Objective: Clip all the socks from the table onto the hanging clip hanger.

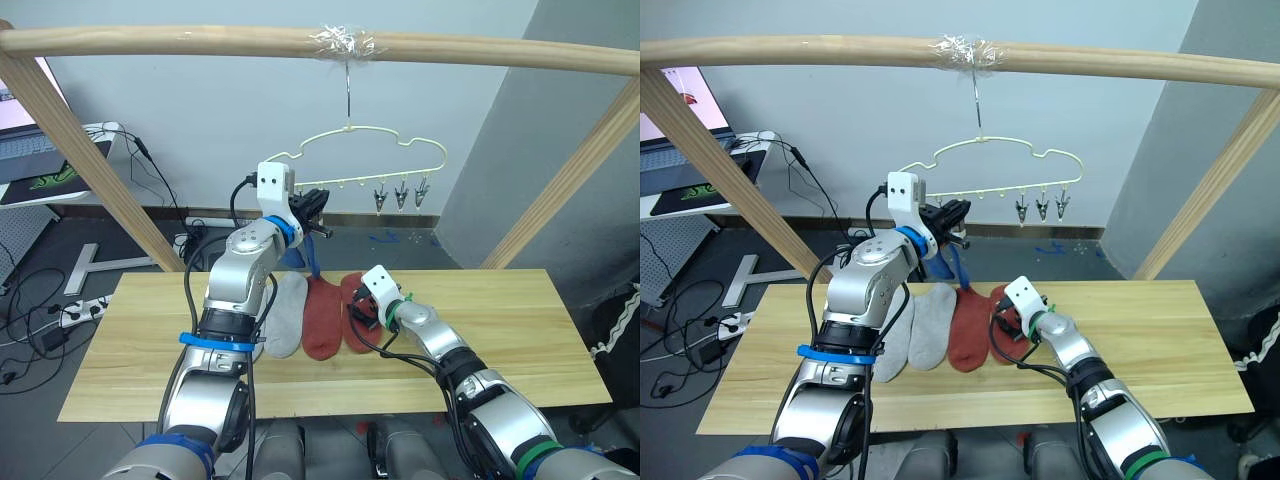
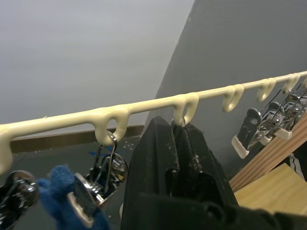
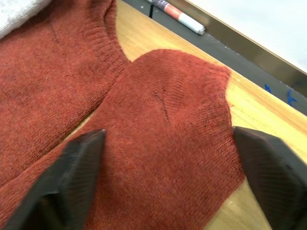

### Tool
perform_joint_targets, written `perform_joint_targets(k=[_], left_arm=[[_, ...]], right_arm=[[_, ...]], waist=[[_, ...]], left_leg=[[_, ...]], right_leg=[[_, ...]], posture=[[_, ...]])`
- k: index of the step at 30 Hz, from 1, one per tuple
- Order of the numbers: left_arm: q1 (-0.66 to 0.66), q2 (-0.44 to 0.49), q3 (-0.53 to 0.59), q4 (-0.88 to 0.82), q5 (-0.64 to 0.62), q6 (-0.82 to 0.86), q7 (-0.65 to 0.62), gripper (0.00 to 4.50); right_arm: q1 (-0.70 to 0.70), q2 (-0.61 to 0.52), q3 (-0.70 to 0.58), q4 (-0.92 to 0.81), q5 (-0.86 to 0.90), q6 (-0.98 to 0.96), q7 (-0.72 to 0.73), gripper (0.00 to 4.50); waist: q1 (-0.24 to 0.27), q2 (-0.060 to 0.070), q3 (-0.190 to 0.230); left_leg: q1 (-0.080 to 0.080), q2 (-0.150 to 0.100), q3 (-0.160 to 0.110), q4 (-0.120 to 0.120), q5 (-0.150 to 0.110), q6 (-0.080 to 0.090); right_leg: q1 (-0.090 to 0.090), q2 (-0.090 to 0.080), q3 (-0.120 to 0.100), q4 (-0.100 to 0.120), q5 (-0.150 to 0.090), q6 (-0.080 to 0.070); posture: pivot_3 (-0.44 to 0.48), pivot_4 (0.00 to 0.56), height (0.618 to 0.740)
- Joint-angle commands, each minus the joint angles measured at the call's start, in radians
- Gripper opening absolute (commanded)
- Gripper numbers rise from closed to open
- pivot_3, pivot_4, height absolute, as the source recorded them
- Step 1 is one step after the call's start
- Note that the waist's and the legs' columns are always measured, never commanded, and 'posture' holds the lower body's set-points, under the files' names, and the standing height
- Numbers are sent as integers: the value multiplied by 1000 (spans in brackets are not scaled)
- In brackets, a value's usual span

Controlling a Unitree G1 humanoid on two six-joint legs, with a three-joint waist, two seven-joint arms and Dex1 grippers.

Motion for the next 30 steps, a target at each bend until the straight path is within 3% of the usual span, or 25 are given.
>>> perform_joint_targets(k=[1, 5, 10, 16, 21, 25, 30], left_arm=[[8, 2, -4, -24, -6, 15, -4, 0], [8, 6, -1, -22, -12, 20, -4, 0], [4, -7, 34, -41, -109, 137, -38, 0], [-35, -39, 140, -26, -263, 329, -19, 0], [-67, -61, 227, -5, -368, 438, 11, 0], [-68, -74, 264, -12, -429, 493, 30, 0], [-66, -74, 260, -26, -455, 513, 41, 0]], right_arm=[[47, -21, -1, 33, -28, 3, 38, 3183], [103, -58, 19, -37, -55, -6, 70, 1854], [267, -170, 19, -316, -80, -27, 115, 138], [420, -252, -17, -769, -57, 82, 154, 32], [456, -229, -32, -1058, -76, 155, 97, 32], [446, -180, -22, -1180, -107, 212, 43, 32], [423, -126, -7, -1210, -129, 242, 2, 32]], waist=[[0, 0, 0], [0, 1, -2], [6, 2, -4], [-8, 2, -4], [-22, 2, -4], [-23, 2, -4], [-21, 1, -4]], left_leg=[[1, 0, 0, 0, 0, 0], [3, 0, 0, 0, 0, 0], [4, -1, -1, 1, 0, 0], [4, -1, -1, 1, 0, 0], [4, 0, -1, 1, 0, 0], [2, -1, -2, 1, 0, 0], [1, -1, -1, 0, 0, 0]], right_leg=[[1, 0, 0, 0, 0, 0], [4, 0, 0, 0, -3, 5], [7, 0, 0, -2, -3, 5], [7, 0, 0, -3, -3, 5], [6, 0, 0, -2, -3, 5], [6, 0, -1, -4, -4, 5], [6, -1, -1, -6, -4, 5]], posture=[[166, 147, 740], [166, 147, 740], [149, 153, 740], [124, 154, 740], [105, 155, 740], [93, 154, 740], [90, 156, 740]])
